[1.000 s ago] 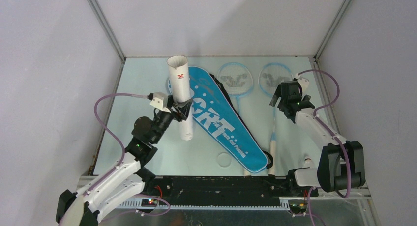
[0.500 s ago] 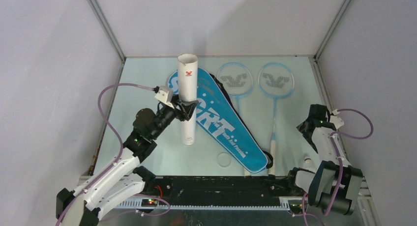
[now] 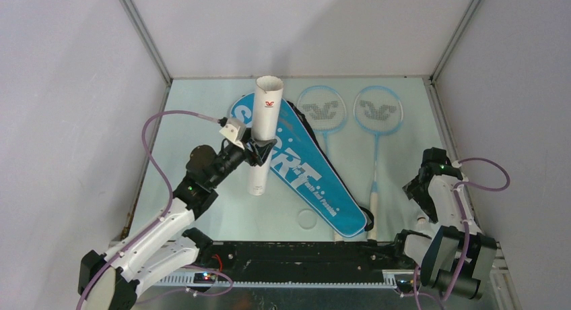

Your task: Pack up the badminton gear

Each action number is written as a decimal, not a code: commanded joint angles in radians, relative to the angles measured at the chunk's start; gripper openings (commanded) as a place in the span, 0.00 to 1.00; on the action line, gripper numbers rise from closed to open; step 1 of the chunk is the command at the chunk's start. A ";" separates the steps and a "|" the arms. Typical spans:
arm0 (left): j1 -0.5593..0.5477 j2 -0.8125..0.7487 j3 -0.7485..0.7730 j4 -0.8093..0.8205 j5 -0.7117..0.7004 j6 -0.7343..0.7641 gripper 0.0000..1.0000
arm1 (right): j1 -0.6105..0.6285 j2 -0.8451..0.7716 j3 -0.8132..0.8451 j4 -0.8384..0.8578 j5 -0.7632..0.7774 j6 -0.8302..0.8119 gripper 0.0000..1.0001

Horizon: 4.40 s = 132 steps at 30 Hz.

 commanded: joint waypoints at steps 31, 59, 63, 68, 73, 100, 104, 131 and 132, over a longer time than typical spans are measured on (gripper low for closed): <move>-0.004 -0.012 0.031 0.071 -0.043 0.127 0.40 | 0.034 0.173 0.026 0.086 0.057 -0.053 0.52; -0.004 -0.064 0.016 0.010 -0.231 0.214 0.40 | -0.020 0.143 -0.028 0.020 -0.100 0.032 0.98; -0.004 -0.055 0.014 0.005 -0.277 0.228 0.40 | -0.021 0.176 -0.038 0.034 -0.158 0.018 0.93; -0.004 -0.034 0.019 0.002 -0.303 0.233 0.39 | -0.021 0.194 -0.035 0.040 -0.175 -0.001 0.71; -0.004 -0.039 0.018 -0.003 -0.302 0.226 0.39 | 0.013 0.160 -0.040 0.059 -0.201 -0.021 0.37; -0.003 -0.164 -0.093 -0.008 -0.192 0.210 0.41 | 0.490 0.206 0.498 0.490 -0.670 -0.249 0.04; -0.004 -0.171 -0.098 -0.024 -0.123 0.204 0.41 | 0.541 0.276 0.521 0.544 -0.874 -0.283 0.06; -0.004 -0.300 -0.115 -0.152 -0.022 0.215 0.42 | 0.844 0.643 0.619 0.370 -0.803 -1.215 0.50; -0.004 -0.306 -0.116 -0.154 -0.023 0.214 0.42 | 0.846 0.644 0.619 0.376 -0.801 -1.213 0.51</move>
